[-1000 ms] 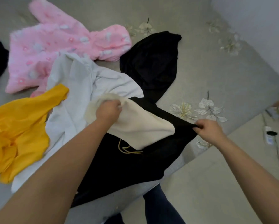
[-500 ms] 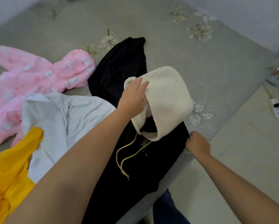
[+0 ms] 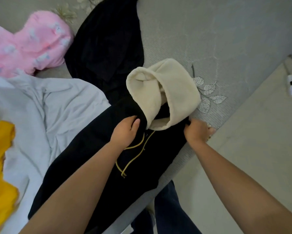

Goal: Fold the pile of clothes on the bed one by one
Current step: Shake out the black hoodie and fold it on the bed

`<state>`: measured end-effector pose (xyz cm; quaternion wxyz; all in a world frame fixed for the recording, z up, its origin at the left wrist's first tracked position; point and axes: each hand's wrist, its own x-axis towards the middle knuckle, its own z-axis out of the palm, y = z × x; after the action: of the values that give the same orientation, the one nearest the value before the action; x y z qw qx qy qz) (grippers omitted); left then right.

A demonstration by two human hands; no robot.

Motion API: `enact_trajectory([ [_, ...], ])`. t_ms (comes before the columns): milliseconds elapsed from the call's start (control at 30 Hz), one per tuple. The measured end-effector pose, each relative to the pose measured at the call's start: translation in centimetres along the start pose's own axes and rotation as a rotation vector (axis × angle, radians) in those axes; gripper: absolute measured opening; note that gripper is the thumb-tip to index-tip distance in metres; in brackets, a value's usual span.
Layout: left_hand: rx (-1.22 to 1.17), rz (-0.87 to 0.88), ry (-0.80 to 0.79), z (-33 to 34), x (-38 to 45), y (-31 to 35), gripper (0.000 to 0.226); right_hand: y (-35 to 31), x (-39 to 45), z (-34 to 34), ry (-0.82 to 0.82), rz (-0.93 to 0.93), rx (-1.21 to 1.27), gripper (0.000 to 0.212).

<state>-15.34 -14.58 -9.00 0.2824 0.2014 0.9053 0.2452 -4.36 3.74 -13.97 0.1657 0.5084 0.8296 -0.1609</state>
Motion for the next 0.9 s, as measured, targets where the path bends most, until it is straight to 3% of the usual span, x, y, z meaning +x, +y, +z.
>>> enact_trajectory([
  [67, -0.058, 0.034, -0.033, 0.0, -0.9, 0.3, 0.041, 0.9, 0.2, -0.4, 0.009, -0.002, 0.024, 0.017],
  [167, 0.131, 0.062, -0.048, 0.5, -3.1, -0.4, 0.039, 2.5, -0.5, -0.9, 0.035, -0.039, 0.048, 0.014],
  [333, -0.012, -0.192, 0.232, -2.2, -2.9, -0.8, 0.028, 2.9, -1.5, -2.3, 0.069, -0.134, 0.006, 0.015],
  [633, -0.069, -0.120, 0.628, -17.5, -5.7, -0.7, 0.023, -5.1, -3.3, -12.6, 0.398, -0.389, 0.081, 0.019],
  [900, 0.077, -0.059, 0.965, -30.7, -23.6, -3.1, 0.024, -16.4, -19.6, -22.7, 0.701, -0.782, 0.316, 0.020],
])
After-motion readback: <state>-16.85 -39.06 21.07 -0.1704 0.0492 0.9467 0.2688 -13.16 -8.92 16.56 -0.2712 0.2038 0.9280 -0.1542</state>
